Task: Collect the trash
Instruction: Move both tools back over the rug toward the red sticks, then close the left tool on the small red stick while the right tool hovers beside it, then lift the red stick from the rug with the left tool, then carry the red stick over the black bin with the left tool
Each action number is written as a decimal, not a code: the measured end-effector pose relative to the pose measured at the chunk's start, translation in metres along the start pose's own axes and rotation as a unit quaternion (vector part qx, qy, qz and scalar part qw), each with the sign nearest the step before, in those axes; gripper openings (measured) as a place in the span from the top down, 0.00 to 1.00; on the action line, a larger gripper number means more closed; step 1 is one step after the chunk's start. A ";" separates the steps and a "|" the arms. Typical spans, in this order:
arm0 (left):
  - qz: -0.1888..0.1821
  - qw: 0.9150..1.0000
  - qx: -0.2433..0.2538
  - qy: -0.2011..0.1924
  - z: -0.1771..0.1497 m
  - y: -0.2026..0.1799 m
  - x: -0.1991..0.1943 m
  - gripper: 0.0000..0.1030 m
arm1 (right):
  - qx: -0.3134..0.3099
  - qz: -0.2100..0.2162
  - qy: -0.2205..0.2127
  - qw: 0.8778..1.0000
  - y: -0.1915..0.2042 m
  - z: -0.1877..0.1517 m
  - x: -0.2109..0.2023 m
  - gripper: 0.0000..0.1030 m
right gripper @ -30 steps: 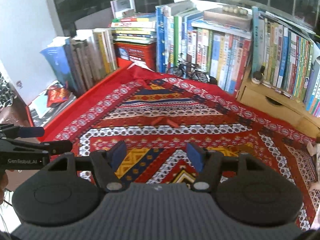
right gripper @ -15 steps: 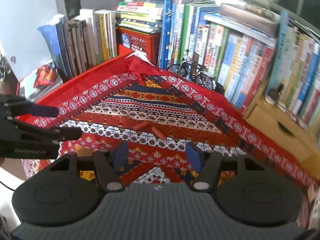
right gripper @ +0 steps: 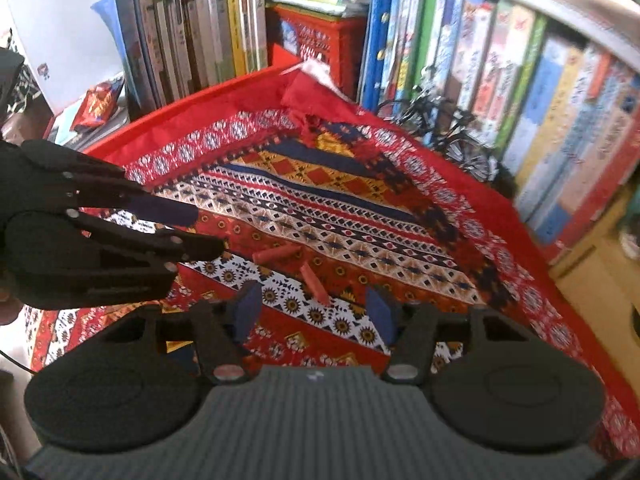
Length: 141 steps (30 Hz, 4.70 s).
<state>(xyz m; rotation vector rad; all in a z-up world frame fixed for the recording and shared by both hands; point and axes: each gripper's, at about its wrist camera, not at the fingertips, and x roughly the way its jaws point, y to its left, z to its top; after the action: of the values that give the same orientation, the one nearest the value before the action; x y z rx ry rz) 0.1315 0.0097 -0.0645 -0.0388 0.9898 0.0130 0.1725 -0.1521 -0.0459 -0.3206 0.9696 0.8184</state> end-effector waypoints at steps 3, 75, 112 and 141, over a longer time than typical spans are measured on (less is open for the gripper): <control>-0.004 1.000 0.000 0.006 0.003 -0.001 0.020 0.72 | -0.008 0.009 0.021 1.000 -0.007 0.004 0.021 0.43; -0.001 0.999 -0.050 -0.001 0.010 0.001 -0.035 0.91 | 0.003 -0.005 0.029 1.000 0.023 0.024 -0.006 0.88; -0.031 0.999 0.000 -0.041 -0.116 -0.013 -0.210 0.91 | 0.065 -0.055 -0.013 0.996 0.162 -0.049 -0.137 0.88; 0.053 0.990 -0.131 0.018 -0.316 0.129 -0.268 0.91 | -0.006 0.049 0.049 0.998 0.363 -0.091 -0.087 0.88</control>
<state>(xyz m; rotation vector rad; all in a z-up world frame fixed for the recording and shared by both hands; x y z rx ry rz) -0.2831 0.1279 -0.0173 -0.2268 1.0202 0.2410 -0.1765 -0.0041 0.0154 -0.3279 1.0799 0.9038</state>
